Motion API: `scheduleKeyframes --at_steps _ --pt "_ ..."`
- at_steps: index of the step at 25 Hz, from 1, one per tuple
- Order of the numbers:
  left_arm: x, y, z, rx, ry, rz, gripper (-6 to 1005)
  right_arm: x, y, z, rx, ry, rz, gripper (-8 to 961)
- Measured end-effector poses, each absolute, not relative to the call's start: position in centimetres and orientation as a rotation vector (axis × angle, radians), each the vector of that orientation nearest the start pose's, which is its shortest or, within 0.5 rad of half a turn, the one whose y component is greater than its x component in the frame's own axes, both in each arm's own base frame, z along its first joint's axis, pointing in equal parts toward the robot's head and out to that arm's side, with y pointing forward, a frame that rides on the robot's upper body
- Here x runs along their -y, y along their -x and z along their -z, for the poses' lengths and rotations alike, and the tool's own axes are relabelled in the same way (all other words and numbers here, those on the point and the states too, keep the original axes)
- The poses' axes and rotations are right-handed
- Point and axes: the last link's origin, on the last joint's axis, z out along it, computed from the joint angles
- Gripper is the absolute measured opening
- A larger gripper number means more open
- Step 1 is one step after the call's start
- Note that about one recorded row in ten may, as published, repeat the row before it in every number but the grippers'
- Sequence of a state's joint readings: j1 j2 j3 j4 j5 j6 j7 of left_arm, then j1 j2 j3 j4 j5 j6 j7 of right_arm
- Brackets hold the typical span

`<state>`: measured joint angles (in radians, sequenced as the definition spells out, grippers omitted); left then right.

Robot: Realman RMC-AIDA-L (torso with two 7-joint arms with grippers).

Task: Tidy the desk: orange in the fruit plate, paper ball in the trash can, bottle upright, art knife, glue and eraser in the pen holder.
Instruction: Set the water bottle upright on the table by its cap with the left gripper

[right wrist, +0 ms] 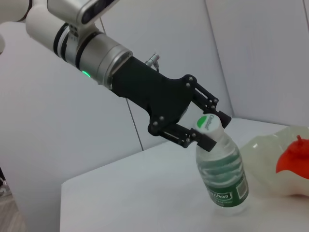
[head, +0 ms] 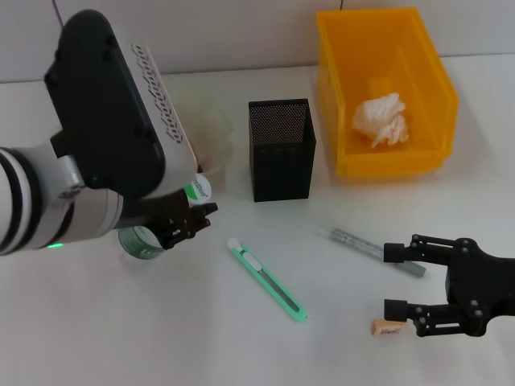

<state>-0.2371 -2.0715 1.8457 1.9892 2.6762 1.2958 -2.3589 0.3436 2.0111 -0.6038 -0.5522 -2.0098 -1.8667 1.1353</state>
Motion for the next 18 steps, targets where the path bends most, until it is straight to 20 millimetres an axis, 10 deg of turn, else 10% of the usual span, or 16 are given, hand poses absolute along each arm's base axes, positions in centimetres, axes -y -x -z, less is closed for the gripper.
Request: scheduleKeyframes --at_steps 18 --pt "-28.7 10.9 -2.0 0.164 2.599 -0.126 479 -24.2 -30.9 -2.2 -0.548 2.782 -0.905 832"
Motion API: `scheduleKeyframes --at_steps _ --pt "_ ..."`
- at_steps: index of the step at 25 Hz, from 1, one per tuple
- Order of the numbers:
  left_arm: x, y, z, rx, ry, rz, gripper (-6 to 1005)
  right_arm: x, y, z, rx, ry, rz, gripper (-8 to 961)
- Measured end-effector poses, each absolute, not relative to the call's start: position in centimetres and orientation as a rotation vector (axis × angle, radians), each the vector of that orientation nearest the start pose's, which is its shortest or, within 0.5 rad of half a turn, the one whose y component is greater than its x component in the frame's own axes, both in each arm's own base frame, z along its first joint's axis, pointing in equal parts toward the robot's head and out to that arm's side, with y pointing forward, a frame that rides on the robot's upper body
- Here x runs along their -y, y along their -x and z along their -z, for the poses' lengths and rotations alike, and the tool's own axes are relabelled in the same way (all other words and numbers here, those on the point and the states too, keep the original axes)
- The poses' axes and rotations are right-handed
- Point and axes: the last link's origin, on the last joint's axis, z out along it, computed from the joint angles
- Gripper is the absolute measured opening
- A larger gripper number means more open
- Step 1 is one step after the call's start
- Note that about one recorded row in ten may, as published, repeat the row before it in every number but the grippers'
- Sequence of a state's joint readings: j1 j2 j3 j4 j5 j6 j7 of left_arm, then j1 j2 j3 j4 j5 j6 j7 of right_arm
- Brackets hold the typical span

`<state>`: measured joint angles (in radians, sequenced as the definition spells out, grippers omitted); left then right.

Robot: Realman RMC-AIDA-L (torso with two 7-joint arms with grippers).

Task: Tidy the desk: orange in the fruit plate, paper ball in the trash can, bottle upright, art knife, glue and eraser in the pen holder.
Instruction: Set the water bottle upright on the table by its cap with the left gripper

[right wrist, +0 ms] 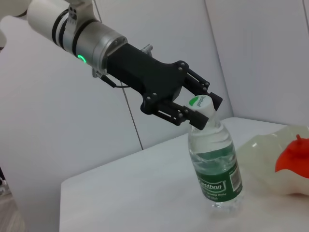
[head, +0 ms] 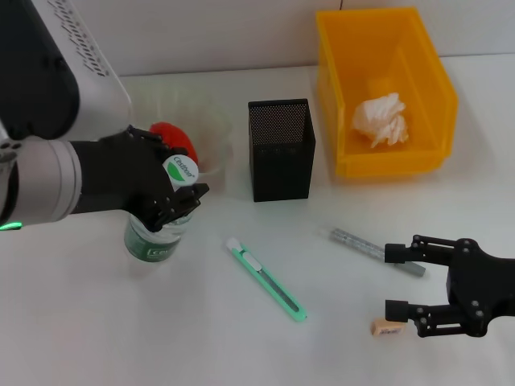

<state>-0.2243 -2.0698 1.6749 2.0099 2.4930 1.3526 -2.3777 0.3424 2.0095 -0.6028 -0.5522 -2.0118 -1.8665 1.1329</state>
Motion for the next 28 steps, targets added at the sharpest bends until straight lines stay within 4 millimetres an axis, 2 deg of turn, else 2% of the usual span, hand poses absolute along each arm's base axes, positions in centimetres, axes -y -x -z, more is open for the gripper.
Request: scheduleKeyframes --at_steps 12,15,28 --pt "-28.7 11.6 -2.5 0.232 2.601 -0.089 488 -24.2 -30.9 -2.1 -0.548 2.780 -0.901 832" --pt "-29.1 12.6 -2.9 0.322 2.609 -0.030 490 -24.2 -31.0 -2.1 -0.550 2.778 -0.900 832" --pt "-30.0 14.2 -2.9 0.381 2.596 0.012 499 -24.3 -30.8 -2.0 -0.548 2.783 -0.907 832"
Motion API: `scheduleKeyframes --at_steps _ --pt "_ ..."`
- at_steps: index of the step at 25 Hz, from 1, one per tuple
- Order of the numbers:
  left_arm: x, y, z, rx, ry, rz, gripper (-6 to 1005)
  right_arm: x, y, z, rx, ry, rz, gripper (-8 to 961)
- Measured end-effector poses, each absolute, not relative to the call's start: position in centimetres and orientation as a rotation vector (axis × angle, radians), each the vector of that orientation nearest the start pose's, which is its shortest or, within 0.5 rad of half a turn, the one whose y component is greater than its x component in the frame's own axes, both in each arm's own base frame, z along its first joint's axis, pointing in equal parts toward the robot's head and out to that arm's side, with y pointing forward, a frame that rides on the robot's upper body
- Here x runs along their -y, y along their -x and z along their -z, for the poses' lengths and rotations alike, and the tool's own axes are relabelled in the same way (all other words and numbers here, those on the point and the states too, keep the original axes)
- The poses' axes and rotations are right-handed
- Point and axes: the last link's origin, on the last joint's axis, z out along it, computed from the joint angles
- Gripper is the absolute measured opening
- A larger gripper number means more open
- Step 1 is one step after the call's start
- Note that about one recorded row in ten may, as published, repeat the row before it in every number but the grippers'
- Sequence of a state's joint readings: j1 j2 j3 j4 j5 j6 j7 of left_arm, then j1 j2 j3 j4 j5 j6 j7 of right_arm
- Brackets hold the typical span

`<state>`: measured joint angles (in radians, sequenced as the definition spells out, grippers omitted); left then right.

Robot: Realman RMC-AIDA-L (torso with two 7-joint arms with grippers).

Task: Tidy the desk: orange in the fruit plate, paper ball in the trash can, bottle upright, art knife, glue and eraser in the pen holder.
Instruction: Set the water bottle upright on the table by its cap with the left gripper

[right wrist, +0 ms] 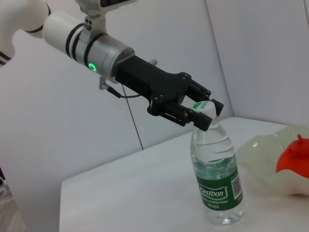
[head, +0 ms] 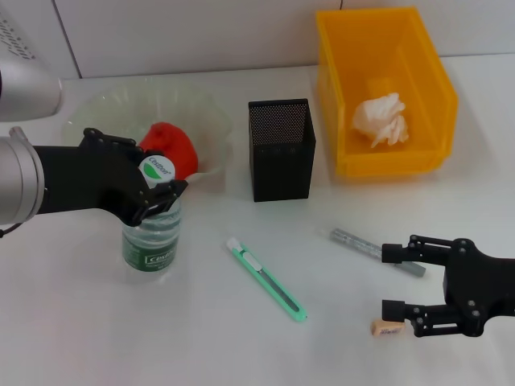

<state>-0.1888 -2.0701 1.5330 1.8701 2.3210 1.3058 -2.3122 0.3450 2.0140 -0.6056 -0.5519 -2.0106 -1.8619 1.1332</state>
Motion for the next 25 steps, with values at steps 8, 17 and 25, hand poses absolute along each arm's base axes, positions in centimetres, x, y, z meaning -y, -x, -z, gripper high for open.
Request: scheduleKeyframes --at_steps 8,17,25 --pt "-30.7 14.7 -3.6 0.400 2.575 0.060 505 -24.3 -30.7 -2.0 -0.548 2.783 -0.911 831" --pt "-31.5 15.9 -3.5 0.461 2.560 0.074 512 -24.3 -30.7 -2.1 -0.548 2.781 -0.913 831" --pt "-31.8 16.3 -3.5 0.483 2.548 0.096 518 -24.3 -30.8 -2.0 -0.552 2.782 -0.911 831"
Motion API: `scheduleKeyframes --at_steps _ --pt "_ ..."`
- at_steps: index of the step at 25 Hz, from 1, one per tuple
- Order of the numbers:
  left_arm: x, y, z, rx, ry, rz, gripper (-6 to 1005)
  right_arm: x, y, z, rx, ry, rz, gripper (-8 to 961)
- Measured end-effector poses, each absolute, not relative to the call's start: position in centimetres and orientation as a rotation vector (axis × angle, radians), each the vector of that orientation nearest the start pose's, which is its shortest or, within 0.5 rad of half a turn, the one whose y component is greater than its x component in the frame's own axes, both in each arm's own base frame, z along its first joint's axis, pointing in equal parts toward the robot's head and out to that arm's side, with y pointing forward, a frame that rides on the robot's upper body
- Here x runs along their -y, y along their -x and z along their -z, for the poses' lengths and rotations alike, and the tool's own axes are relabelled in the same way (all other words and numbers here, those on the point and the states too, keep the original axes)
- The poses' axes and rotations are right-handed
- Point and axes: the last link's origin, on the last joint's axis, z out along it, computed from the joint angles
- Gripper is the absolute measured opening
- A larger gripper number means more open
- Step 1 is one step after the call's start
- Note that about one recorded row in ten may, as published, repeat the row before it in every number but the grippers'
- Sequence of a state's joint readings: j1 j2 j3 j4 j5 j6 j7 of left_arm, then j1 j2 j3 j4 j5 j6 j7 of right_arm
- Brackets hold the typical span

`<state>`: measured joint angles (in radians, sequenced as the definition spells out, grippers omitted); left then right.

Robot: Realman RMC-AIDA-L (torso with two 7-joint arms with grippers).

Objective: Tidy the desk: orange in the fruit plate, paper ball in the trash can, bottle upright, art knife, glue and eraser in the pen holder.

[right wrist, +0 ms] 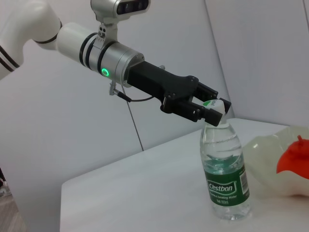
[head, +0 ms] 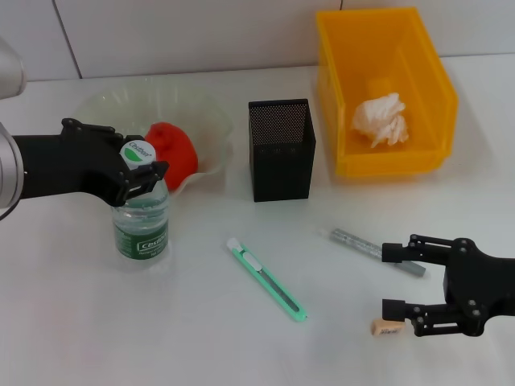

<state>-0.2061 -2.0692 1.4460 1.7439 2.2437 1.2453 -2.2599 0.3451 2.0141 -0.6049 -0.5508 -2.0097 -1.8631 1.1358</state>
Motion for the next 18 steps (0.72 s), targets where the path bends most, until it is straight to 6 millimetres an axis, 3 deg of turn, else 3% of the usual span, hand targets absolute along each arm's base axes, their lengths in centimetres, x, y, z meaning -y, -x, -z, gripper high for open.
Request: scheduleKeyframes --at_steps 13,18 --pt "-32.1 16.8 -3.9 0.522 2.529 0.162 527 -24.2 -30.8 -2.0 -0.554 2.783 -0.910 832" --pt "-32.1 16.8 -4.8 0.514 2.517 0.212 738 -24.1 -30.9 -2.0 -0.557 2.783 -0.910 832"
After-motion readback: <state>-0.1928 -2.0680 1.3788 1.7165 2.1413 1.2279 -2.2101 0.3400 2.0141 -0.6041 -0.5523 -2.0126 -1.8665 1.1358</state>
